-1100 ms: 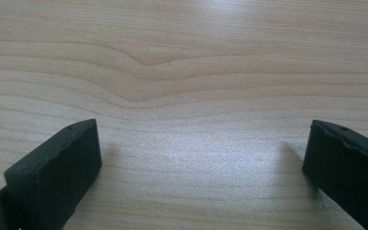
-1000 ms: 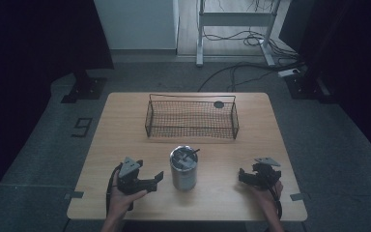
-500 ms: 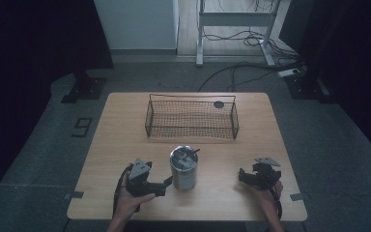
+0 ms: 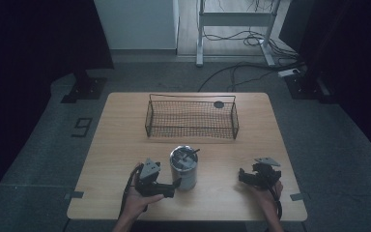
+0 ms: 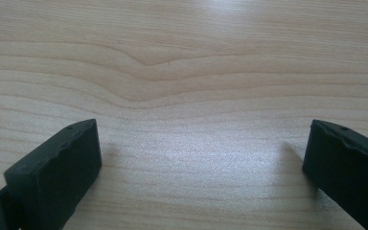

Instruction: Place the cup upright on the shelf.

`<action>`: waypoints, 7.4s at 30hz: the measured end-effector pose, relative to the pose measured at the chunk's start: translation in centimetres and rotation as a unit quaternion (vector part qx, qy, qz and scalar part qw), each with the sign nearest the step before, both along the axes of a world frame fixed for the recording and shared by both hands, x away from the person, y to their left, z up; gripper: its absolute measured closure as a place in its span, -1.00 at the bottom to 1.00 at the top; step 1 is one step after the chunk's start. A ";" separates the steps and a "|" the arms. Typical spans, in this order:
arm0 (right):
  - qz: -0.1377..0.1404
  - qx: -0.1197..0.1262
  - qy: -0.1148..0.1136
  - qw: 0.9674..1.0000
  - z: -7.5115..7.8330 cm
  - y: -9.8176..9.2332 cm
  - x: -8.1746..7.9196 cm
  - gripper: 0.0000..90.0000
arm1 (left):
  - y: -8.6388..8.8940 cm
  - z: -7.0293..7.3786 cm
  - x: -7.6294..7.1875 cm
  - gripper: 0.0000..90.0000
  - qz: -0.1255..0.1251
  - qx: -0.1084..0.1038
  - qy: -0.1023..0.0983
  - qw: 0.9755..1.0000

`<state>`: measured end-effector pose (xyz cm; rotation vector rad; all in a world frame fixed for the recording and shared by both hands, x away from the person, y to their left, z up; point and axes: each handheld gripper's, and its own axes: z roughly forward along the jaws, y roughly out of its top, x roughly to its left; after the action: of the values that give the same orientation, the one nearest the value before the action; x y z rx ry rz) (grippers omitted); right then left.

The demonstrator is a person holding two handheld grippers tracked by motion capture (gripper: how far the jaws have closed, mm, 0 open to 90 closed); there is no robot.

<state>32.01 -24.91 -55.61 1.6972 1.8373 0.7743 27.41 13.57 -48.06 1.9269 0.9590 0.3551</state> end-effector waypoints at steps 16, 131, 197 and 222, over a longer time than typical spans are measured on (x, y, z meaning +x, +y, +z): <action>0.000 0.001 0.000 1.000 0.0 0.0 0.0 -1.00 | -3.2 0.5 1.3 -1.00 -0.028 0.017 -0.004 0.999; -0.003 0.002 -0.001 1.000 0.0 -0.2 0.2 -1.00 | 0.7 7.1 8.5 -0.91 0.057 -0.022 -0.054 0.997; -0.002 0.001 -0.002 1.000 0.0 -0.2 0.1 -1.00 | 0.1 11.5 14.6 -0.91 0.081 -0.019 -0.075 0.994; 0.000 0.000 -0.003 1.000 0.0 -0.3 0.2 -1.00 | 0.9 12.6 17.6 -0.91 0.098 -0.008 -0.082 0.992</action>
<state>32.21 -25.17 -55.63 1.6930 1.8337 0.7792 44.99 14.43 -35.45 1.7626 1.0407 0.6080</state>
